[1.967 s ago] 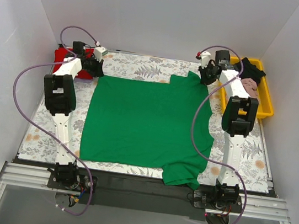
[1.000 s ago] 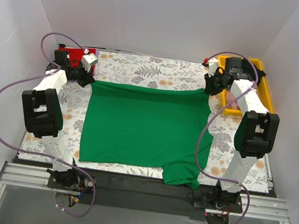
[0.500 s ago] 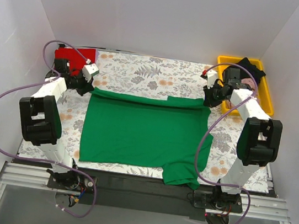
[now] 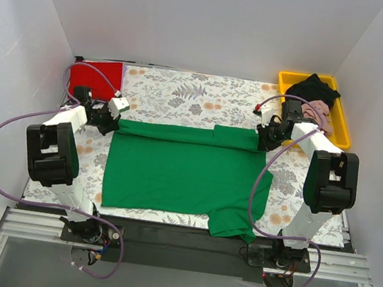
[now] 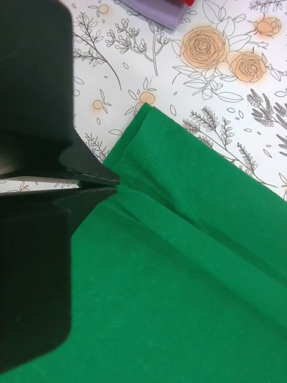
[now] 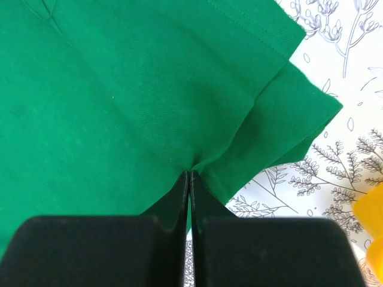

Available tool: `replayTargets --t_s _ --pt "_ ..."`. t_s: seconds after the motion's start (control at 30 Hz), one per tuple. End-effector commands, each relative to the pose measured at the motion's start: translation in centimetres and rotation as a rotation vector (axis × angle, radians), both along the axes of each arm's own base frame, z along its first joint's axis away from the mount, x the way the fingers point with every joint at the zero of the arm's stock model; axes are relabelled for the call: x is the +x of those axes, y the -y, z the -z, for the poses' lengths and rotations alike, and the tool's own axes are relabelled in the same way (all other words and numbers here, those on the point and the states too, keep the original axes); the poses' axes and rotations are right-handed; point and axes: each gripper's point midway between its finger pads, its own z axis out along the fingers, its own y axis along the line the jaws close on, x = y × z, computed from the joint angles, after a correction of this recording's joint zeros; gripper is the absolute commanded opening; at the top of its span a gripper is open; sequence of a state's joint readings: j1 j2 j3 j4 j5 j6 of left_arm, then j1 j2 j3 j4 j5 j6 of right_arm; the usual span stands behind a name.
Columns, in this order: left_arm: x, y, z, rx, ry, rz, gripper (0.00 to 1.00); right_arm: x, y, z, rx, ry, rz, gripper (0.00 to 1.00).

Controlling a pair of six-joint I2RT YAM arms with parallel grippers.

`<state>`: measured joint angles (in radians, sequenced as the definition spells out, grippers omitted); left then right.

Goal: Fold and stack the t-shirts
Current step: Fold the tshirt

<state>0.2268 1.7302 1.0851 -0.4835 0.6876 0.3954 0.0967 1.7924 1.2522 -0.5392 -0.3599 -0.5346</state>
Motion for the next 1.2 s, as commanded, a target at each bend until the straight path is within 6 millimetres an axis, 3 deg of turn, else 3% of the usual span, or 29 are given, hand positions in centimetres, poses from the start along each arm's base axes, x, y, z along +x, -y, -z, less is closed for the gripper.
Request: replayTargets --t_s 0.0,0.3,0.63,0.73,1.0,1.17 --pt "-0.5 -0.3 -0.3 0.024 0.005 0.019 0.00 0.8 0.2 -0.5 -0.017 0.053 -0.007 0.01" --pt "-1.8 0.0 0.7 0.024 -0.059 0.012 0.00 1.6 0.2 -0.8 -0.023 0.066 0.001 0.01" --pt "-0.7 -1.1 1.2 0.055 -0.074 -0.022 0.00 0.4 0.0 -0.5 -0.031 0.050 -0.030 0.01" --pt "-0.2 -1.0 0.8 0.050 -0.068 -0.027 0.00 0.2 -0.2 -0.5 -0.033 0.049 -0.035 0.01" --pt "1.1 -1.1 -1.7 0.049 0.004 -0.017 0.00 1.5 -0.6 -3.2 -0.013 0.105 -0.032 0.01" --pt "0.4 -1.1 -2.1 0.077 0.017 0.026 0.00 0.3 -0.5 -2.4 -0.016 0.078 -0.052 0.01"
